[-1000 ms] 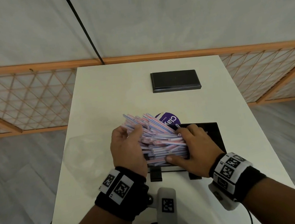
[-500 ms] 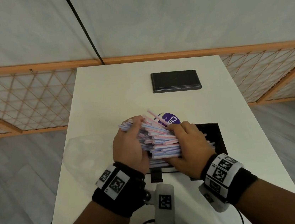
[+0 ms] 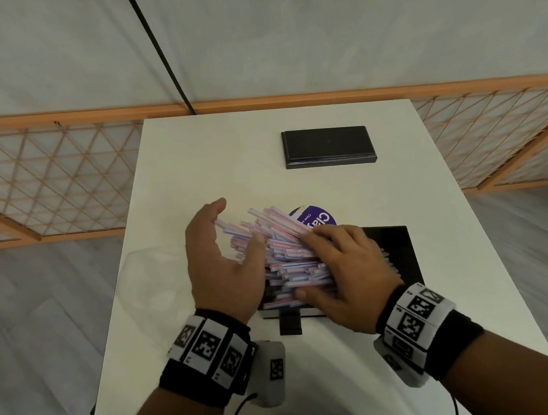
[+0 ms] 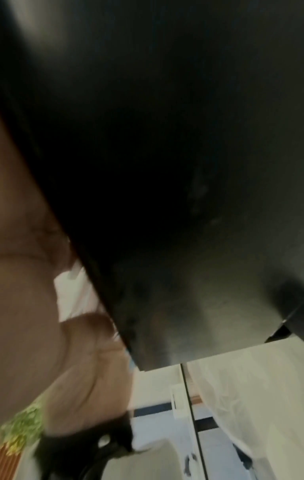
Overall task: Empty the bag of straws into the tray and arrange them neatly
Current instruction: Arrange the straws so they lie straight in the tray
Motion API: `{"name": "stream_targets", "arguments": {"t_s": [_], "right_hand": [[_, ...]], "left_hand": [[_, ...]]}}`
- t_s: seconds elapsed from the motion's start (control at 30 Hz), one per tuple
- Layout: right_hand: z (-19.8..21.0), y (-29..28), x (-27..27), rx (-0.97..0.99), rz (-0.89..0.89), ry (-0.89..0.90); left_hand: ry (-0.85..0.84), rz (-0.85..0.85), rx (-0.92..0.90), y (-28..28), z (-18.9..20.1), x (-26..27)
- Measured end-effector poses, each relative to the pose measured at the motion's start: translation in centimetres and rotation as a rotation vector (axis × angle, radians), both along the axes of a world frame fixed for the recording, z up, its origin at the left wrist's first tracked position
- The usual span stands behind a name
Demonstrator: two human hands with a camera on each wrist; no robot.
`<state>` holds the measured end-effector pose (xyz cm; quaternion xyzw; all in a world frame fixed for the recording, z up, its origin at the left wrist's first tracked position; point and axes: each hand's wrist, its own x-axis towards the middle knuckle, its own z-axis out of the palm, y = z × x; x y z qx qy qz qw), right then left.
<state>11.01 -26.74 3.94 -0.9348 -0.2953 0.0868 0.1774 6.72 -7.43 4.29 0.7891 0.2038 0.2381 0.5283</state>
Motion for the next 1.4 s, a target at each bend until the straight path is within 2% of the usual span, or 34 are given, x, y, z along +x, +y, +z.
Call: {"name": "stream_targets", "arguments": {"t_s": [0.1, 0.17, 0.2, 0.3, 0.37, 0.53, 0.77, 0.93, 1.07, 1.17, 1.23, 1.33, 1.4], "right_hand": [[-0.3, 0.2, 0.0, -0.033, -0.039, -0.02], [-0.3, 0.3, -0.1, -0.04, -0.047, -0.028], [-0.4, 0.3, -0.2, -0.051, -0.043, -0.034], [-0.4, 0.3, -0.4, -0.072, -0.031, -0.05], [-0.3, 0.3, -0.4, -0.068, -0.029, -0.051], [0.0, 0.1, -0.2, -0.055, -0.036, -0.012], [1.5, -0.8, 0.2, 0.078, -0.018, 0.022], [3.2, -1.2, 1.3, 0.28, -0.057, -0.05], [4.0, -0.4, 2.5, 0.361, 0.001, -0.016], [3.9, 0.2, 2.9, 0.325, 0.057, -0.017], [3.7, -0.1, 2.9, 0.335, 0.07, -0.049], [3.2, -1.5, 2.9, 0.378, -0.004, 0.001], [3.0, -2.9, 2.8, 0.386, -0.094, 0.048]], "left_hand": [[-0.122, -0.027, 0.313, 0.3, 0.7, -0.2], [-0.11, -0.062, 0.461, 0.2, 0.9, -0.1], [-0.047, -0.084, 0.52, 0.2, 0.9, 0.1], [0.277, -0.15, 0.608, -0.4, 0.9, 0.7], [0.338, -0.164, 0.586, -0.6, 0.7, 0.9], [0.223, -0.146, 0.515, -0.6, 1.3, 1.2], [-0.281, -0.038, 0.545, -0.3, 5.2, 0.2], [-0.419, 0.047, 0.446, -0.3, 8.3, -0.2], [-0.436, 0.042, 0.343, -0.8, 9.1, 0.0], [-0.359, 0.007, 0.216, -1.5, 8.6, 0.0], [-0.314, -0.034, 0.202, -1.7, 8.1, -0.2], [-0.301, -0.106, 0.205, -1.2, 7.3, -0.6], [-0.297, -0.087, 0.115, -0.4, 6.5, -0.6]]}}
